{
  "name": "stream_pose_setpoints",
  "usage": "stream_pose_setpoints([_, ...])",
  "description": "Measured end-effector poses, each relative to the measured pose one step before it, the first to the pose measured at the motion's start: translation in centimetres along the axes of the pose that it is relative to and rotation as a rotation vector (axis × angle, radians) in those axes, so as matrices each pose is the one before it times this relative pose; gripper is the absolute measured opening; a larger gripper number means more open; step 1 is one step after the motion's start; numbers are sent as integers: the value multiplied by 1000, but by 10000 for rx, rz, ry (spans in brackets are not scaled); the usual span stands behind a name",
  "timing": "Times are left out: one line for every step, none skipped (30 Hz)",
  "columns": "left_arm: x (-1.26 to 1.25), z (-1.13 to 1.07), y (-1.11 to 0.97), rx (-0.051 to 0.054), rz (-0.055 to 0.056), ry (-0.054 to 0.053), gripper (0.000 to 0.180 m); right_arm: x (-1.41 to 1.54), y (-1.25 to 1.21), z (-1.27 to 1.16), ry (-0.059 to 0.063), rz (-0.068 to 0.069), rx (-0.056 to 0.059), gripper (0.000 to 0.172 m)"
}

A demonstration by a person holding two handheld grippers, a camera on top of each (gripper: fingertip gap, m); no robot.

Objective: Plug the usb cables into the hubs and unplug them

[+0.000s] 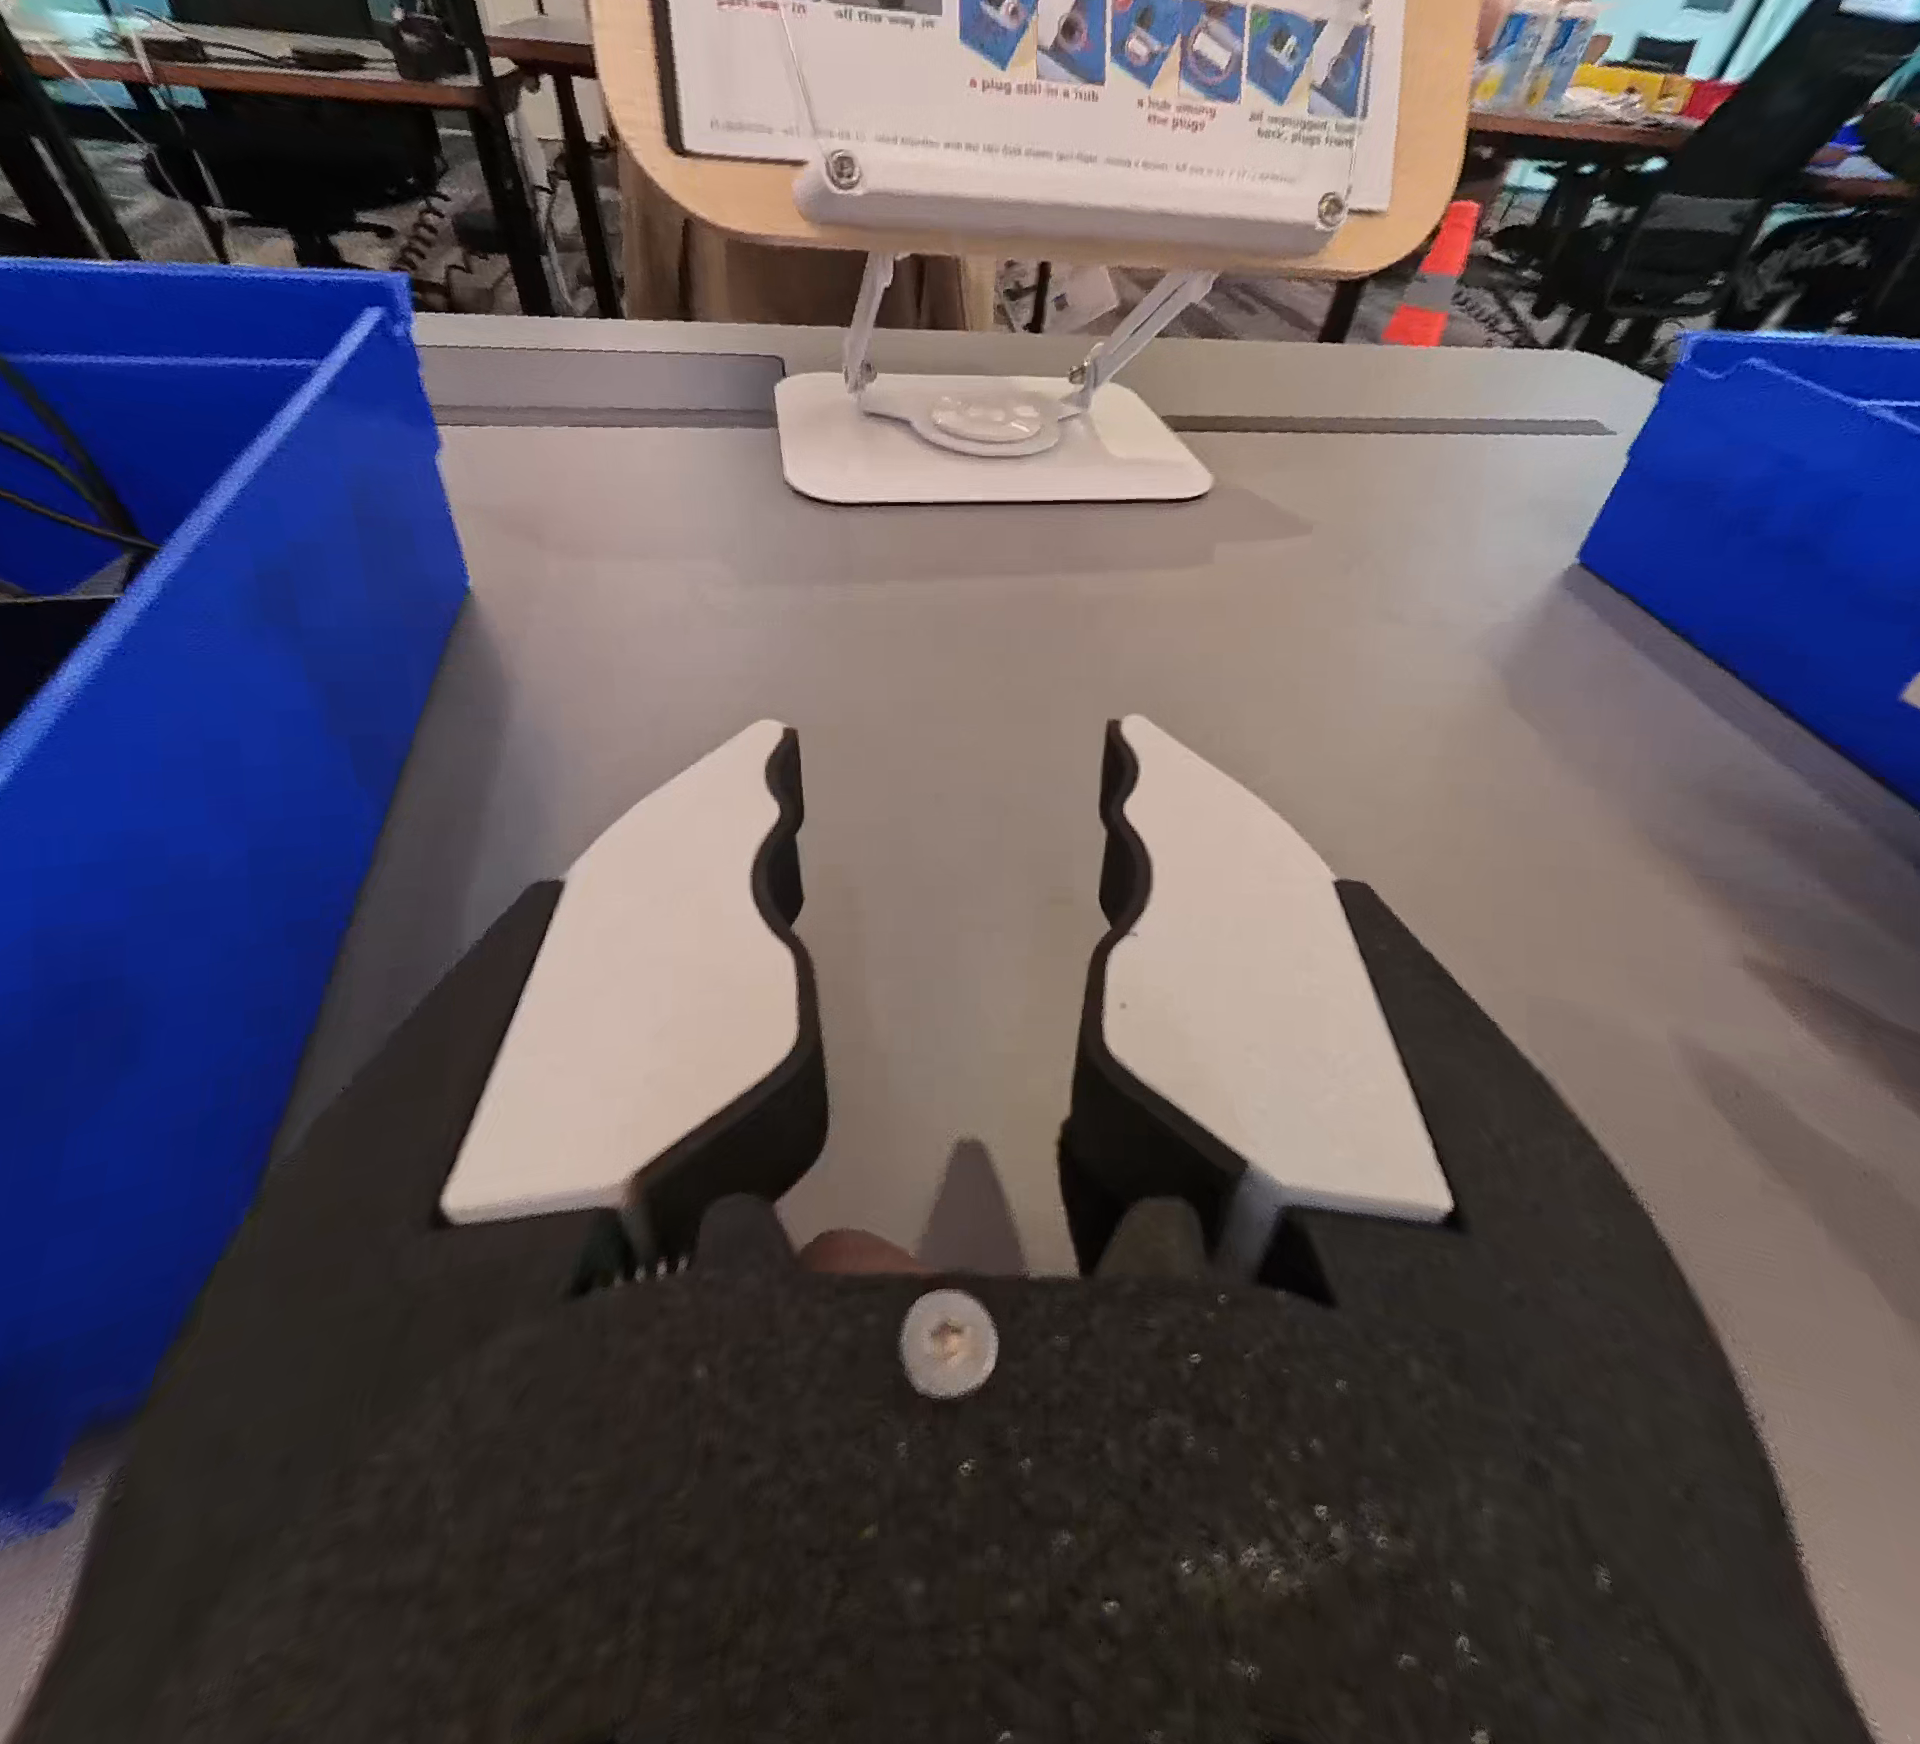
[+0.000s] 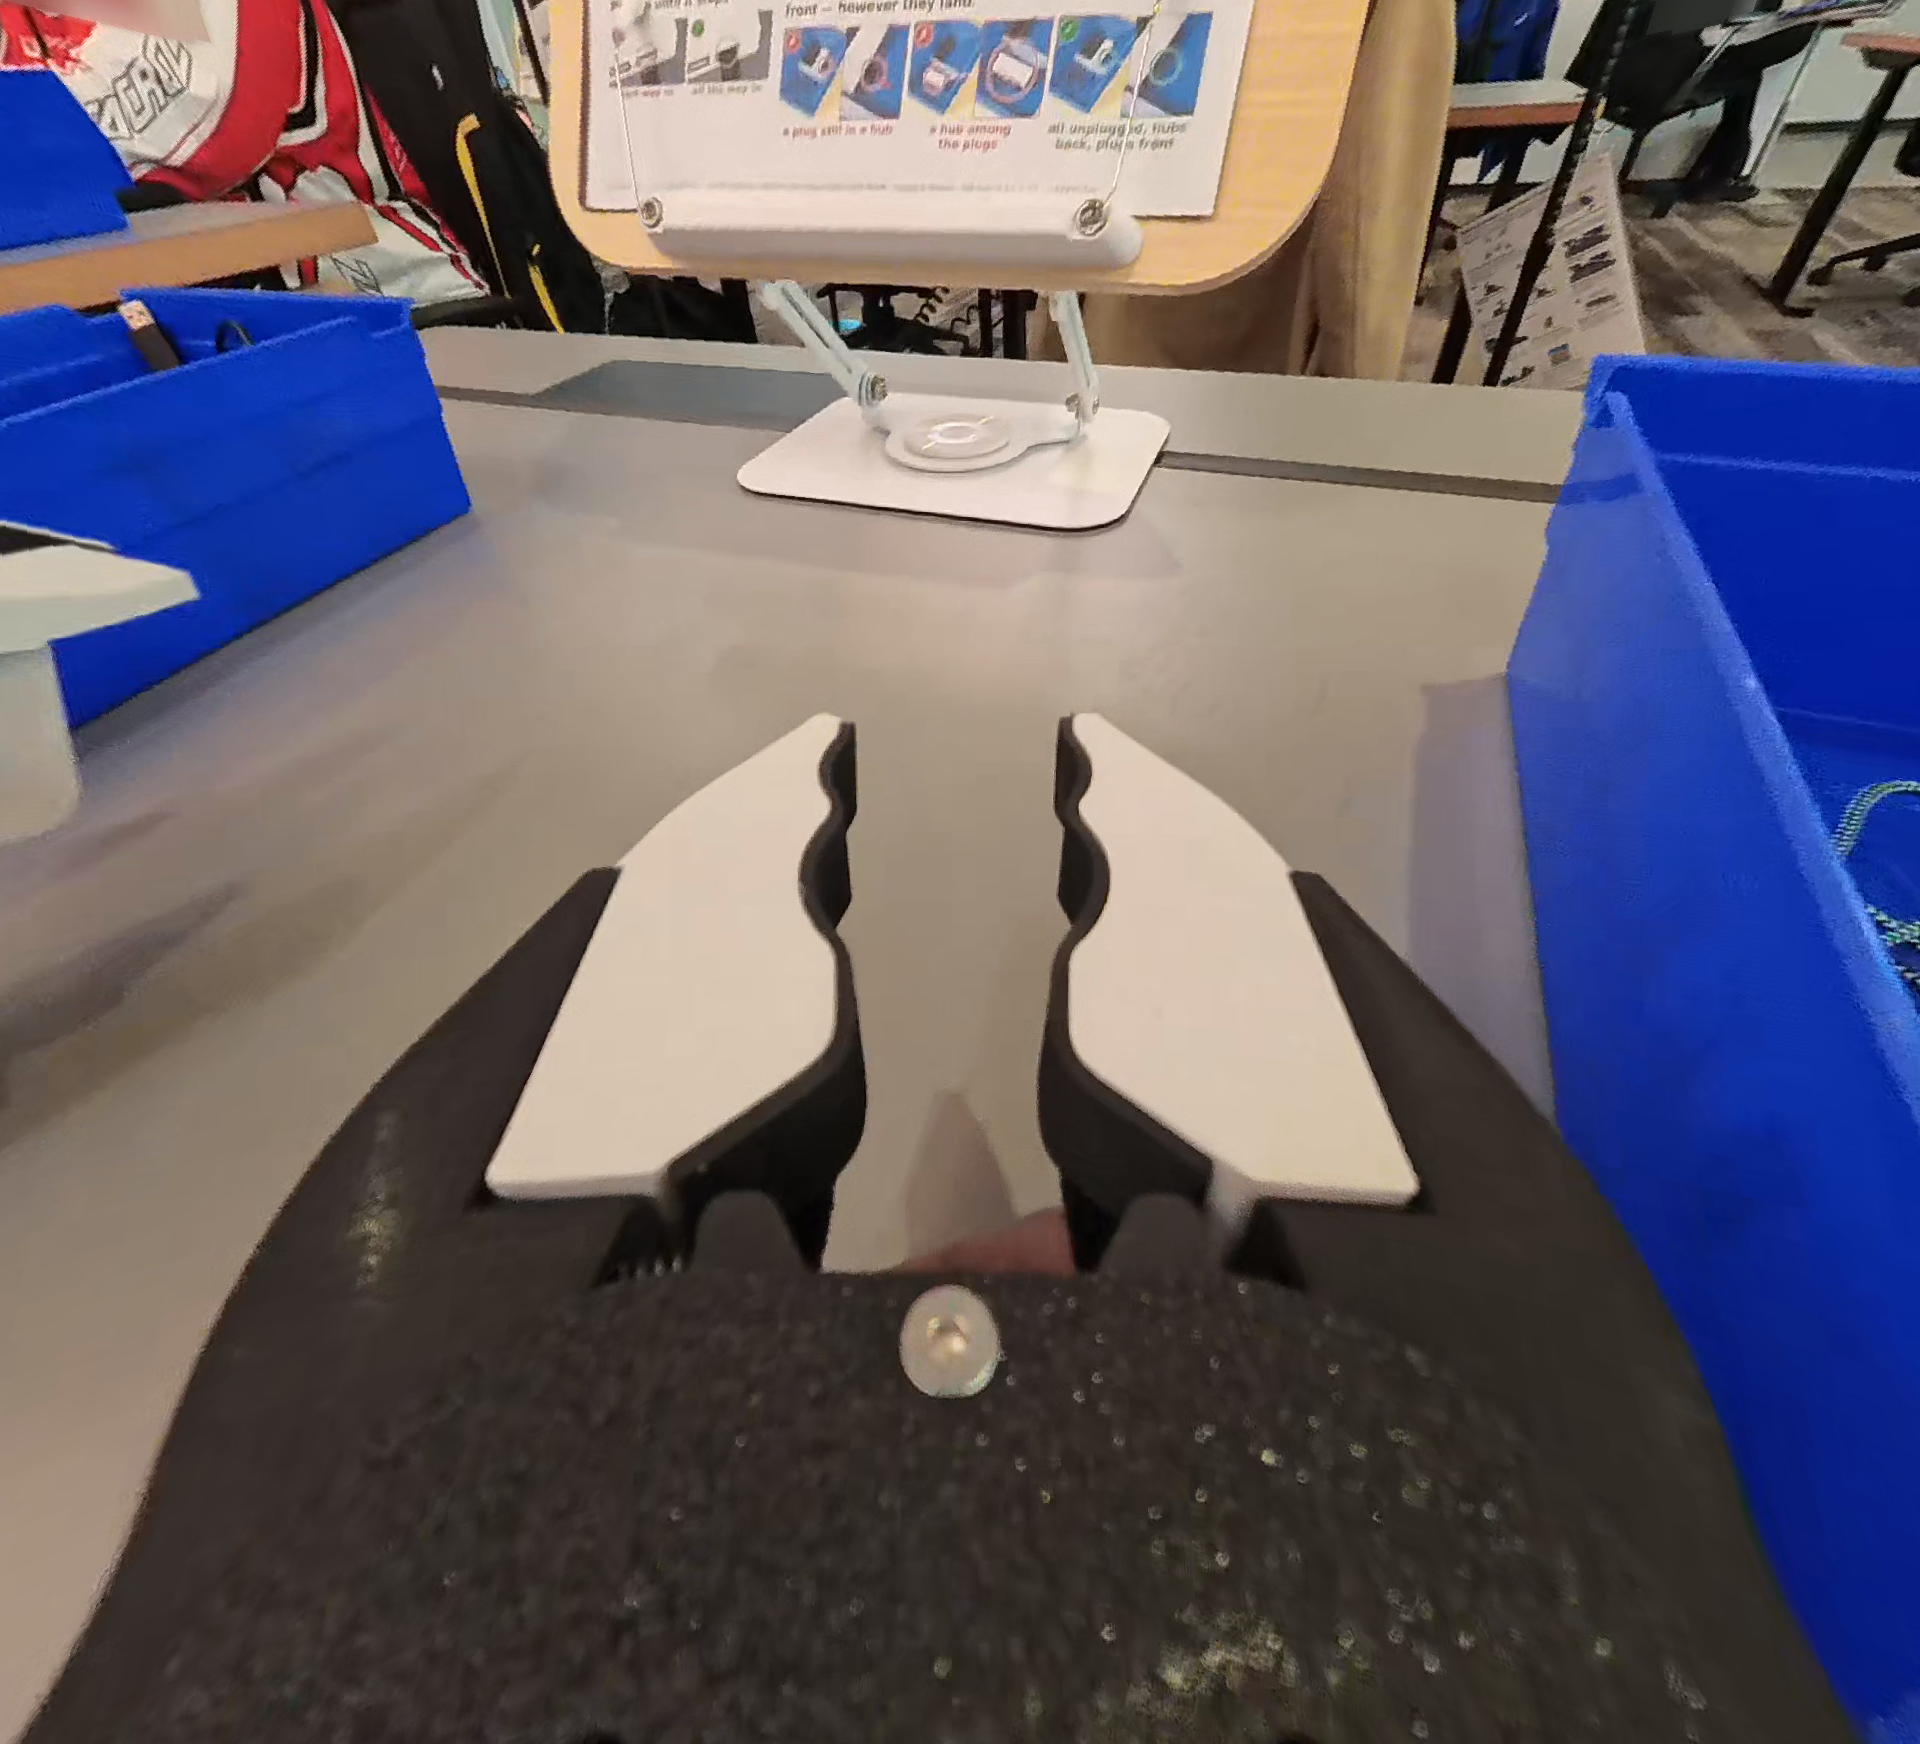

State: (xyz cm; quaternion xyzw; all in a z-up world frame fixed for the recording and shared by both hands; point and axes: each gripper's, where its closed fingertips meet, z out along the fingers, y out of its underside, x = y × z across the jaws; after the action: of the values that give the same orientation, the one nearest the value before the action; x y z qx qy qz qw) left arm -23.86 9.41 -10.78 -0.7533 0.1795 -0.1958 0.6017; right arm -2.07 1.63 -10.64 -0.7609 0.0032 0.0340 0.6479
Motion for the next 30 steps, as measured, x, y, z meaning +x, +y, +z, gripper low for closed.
stream_pose_setpoints([-126,-87,121,-61,-14,-36,56,-45,79,59,53,-99,-67,37])
stream_pose_setpoints([8,-119,-19,35,-91,87,56,-46,61,58,43,-104,-53,38])
stream_pose_setpoints([7,-109,53,-11,-86,54,56,-67,56,47,20,-89,-41,38])
stream_pose_setpoints([237,-99,86,-30,-6,170,57,-85,37,39,-8,-74,-35,38])
stream_pose_setpoints([187,-94,15,11,27,99,57,-71,34,29,-17,-55,-32,39])
stream_pose_setpoints([172,-60,15,-1,49,75,55,-22,34,26,0,-23,-24,39])
stream_pose_setpoints([137,-4,63,-39,25,66,51,-30,-2,1,-25,-3,1,39])
stream_pose_setpoints([15,43,69,-48,4,-2,50,6,-15,-20,-18,14,16,39])
stream_pose_setpoints([8,69,87,-63,-9,14,50,65,-28,-40,24,33,30,39])
stream_pose_setpoints([-39,53,51,-41,-28,-12,51,28,-37,-44,0,27,38,39])
stream_pose_setpoints([20,9,26,-19,-23,33,51,28,-37,-44,4,20,37,39])
stream_pose_setpoints([17,1,0,-2,-9,19,51,19,-51,-62,8,10,52,39])
stream_pose_setpoints([25,14,16,-15,4,7,53,-6,-83,-79,-15,1,73,39])
stream_pose_setpoints([75,33,44,-30,37,32,55,-30,-66,-73,-25,3,65,39])
stream_pose_setpoints([45,49,57,-44,36,-7,58,-8,-48,-56,-15,8,47,39])
stream_pose_setpoints([-2,41,40,-30,28,-28,59,-13,-45,-41,-24,12,42,39])
stream_pose_setpoints([69,50,55,-45,36,23,59,35,-18,-29,5,29,18,39])
stream_pose_setpoints([44,32,31,-29,30,4,60,37,14,5,6,30,-5,39])
stream_pose_setpoints([-18,2,-8,9,10,-29,60,33,12,18,2,28,-14,40])
stream_pose_setpoints([6,-11,-4,7,3,-2,61,-43,37,21,-44,11,-26,40])
stream_pose_setpoints([-13,5,3,-5,-6,-9,61,-69,24,32,-58,-7,-24,40])
stream_pose_setpoints([-23,8,-7,1,-23,2,62,-24,17,19,-15,-6,-16,40])
stream_pose_setpoints([4,-3,4,-7,-32,23,62,-3,11,4,1,-8,-10,40])
stream_pose_setpoints([-10,12,35,-30,-36,18,62,12,8,15,22,-4,-8,40])
stream_pose_setpoints([30,8,4,-9,-23,47,62,-10,13,13,-1,-13,-12,40])
stream_pose_setpoints([59,9,16,-17,-2,47,62,-21,22,26,-2,-14,-21,40])
stream_pose_setpoints([86,30,60,-46,27,40,62,-6,36,33,-3,-8,-26,40])
stream_pose_setpoints([98,25,49,-41,55,32,62,13,17,18,16,-1,-17,40])
stream_pose_setpoints([123,23,37,-25,76,27,62,-9,6,6,-2,-4,-6,40])
stream_pose_setpoints([80,25,18,-19,77,-7,61,-4,7,5,-3,1,-7,40])
